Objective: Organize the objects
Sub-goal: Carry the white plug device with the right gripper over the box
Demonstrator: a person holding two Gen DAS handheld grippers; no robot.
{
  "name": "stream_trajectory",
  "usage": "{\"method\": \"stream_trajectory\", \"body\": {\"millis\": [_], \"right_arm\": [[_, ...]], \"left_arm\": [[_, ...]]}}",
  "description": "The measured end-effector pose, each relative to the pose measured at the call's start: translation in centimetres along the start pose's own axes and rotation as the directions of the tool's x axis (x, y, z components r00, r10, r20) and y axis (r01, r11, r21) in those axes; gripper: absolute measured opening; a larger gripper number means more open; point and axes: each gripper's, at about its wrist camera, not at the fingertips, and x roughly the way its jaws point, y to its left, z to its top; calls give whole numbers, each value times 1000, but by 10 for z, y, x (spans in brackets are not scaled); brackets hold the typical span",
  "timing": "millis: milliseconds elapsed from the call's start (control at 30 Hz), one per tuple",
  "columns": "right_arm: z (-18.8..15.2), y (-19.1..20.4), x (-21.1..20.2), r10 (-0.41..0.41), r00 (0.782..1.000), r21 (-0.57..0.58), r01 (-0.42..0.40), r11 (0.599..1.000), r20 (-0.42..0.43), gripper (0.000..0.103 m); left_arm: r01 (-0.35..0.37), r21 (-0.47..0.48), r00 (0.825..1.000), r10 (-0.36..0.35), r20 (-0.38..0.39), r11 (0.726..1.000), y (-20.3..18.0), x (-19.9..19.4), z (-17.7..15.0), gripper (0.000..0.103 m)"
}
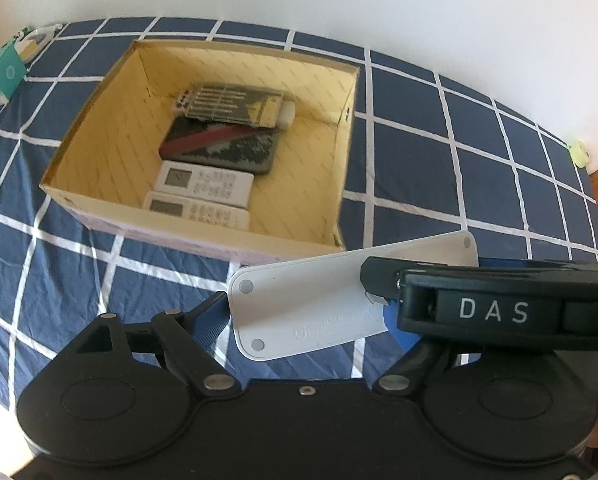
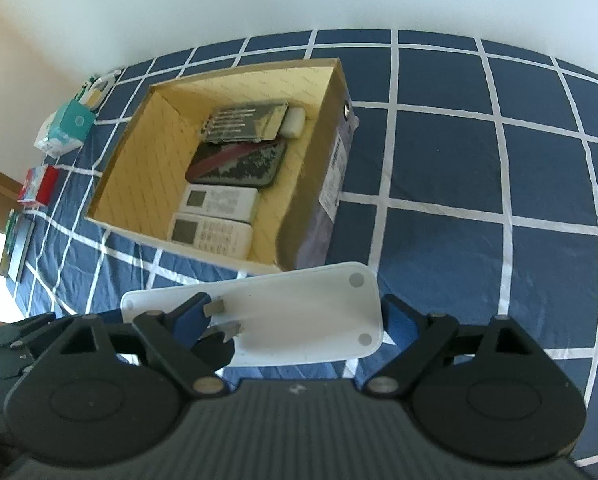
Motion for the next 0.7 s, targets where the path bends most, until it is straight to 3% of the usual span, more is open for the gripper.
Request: {"method": "stream_trajectory", "body": {"millis": [700], "right_arm": [[46,84,43,-41,998,116,37,993,40,90]], "left_arm": [[44,129,999,-40,-34,991,91,9,69,82]]}}
